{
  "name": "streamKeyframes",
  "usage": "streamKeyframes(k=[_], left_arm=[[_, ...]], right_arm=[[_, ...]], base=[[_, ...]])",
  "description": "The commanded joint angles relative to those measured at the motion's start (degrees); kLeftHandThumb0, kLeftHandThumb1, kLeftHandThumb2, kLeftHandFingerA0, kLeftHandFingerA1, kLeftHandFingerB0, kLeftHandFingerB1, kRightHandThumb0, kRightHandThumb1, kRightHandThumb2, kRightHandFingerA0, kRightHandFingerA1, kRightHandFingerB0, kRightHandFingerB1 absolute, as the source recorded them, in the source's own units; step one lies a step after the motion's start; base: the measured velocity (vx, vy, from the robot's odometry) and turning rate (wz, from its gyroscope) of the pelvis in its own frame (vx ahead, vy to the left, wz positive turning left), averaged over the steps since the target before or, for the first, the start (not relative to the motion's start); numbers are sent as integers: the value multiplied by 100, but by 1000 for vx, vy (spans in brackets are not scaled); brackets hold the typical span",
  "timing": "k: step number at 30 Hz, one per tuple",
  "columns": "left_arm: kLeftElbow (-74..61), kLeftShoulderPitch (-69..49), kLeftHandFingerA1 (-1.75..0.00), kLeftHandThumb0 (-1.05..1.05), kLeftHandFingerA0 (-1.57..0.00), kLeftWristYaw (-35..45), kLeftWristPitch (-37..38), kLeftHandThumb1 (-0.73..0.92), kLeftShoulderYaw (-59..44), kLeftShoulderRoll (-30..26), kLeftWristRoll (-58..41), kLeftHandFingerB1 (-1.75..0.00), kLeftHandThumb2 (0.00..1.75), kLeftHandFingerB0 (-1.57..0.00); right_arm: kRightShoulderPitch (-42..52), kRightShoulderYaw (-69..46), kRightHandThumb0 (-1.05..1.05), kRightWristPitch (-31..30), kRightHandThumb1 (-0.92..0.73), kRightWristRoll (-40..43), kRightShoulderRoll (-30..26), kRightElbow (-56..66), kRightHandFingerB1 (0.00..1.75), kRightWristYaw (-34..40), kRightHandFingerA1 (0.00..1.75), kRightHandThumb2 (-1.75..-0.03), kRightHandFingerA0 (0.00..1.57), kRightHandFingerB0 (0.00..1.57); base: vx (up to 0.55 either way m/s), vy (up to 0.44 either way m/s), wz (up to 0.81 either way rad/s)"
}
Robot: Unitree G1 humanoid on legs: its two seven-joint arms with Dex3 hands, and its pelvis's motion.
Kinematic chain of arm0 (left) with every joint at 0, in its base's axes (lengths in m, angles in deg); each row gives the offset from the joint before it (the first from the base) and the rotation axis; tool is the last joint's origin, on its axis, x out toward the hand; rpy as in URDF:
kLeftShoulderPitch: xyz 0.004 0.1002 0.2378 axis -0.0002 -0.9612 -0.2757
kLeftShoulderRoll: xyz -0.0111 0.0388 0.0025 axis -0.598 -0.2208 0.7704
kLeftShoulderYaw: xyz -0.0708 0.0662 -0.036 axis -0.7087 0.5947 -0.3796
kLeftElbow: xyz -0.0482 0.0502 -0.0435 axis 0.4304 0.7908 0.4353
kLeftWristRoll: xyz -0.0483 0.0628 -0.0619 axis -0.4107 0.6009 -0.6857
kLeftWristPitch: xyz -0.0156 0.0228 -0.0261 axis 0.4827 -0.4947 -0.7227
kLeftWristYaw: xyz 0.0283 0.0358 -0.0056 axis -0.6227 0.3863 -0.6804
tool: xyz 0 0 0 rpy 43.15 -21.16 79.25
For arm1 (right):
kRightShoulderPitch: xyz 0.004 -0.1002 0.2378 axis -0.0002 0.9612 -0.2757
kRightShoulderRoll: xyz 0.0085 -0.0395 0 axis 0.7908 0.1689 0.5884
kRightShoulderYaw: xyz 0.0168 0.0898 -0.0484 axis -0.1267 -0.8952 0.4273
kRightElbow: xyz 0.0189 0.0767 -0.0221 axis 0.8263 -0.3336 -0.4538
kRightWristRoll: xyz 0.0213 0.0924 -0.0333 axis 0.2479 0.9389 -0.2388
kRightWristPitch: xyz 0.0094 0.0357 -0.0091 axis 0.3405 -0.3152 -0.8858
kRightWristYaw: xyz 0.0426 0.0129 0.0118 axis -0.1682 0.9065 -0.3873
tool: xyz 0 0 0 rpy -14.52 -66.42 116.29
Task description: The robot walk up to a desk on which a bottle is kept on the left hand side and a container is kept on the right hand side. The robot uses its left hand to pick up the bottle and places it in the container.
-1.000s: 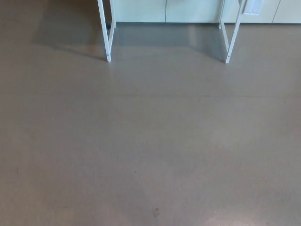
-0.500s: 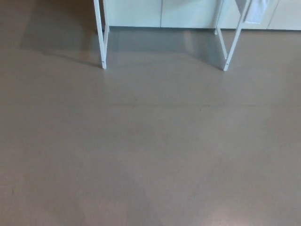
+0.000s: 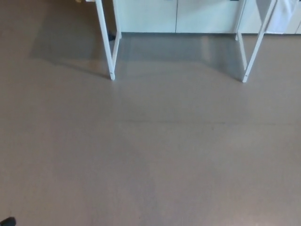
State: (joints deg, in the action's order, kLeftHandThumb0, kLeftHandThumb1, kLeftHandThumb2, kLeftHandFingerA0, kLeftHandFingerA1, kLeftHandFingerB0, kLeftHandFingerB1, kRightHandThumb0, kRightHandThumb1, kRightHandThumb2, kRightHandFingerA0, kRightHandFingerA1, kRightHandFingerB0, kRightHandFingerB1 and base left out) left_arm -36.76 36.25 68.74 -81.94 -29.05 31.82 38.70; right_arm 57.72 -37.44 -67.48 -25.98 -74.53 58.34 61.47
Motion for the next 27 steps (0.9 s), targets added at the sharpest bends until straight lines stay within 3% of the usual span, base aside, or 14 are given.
streamKeyframes(k=[1, 10, 11, 27], left_arm=[[-101, -37, -54, -21, -29, -107, -84, 46, 9, -97, 7, -46, 89, -13], [-117, 47, -55, -21, -31, -222, -63, 46, 83, -89, 56, -46, 90, -13], [-127, 49, -37, -24, -42, -239, -76, 65, 90, -93, 62, -30, 59, -28], [-72, -101, -37, -31, -40, -129, 47, 69, 268, -176, 142, -30, 62, -27]], right_arm=[[3, 30, -30, -175, -67, 57, -81, -29, 50, -59, 52, -59, 49, 48], [-59, 43, -29, -449, -68, 68, -128, 150, 50, -31, 52, -59, 49, 50], [-53, 55, -28, -461, -69, 46, -129, 167, 50, -15, 52, -60, 50, 51], [202, 81, -30, -152, -68, 12, -112, 42, 52, -87, 55, -61, 51, 50]], base=[[258, 71, -19], [444, 111, -6], [397, 49, 7], [462, -108, 21]])
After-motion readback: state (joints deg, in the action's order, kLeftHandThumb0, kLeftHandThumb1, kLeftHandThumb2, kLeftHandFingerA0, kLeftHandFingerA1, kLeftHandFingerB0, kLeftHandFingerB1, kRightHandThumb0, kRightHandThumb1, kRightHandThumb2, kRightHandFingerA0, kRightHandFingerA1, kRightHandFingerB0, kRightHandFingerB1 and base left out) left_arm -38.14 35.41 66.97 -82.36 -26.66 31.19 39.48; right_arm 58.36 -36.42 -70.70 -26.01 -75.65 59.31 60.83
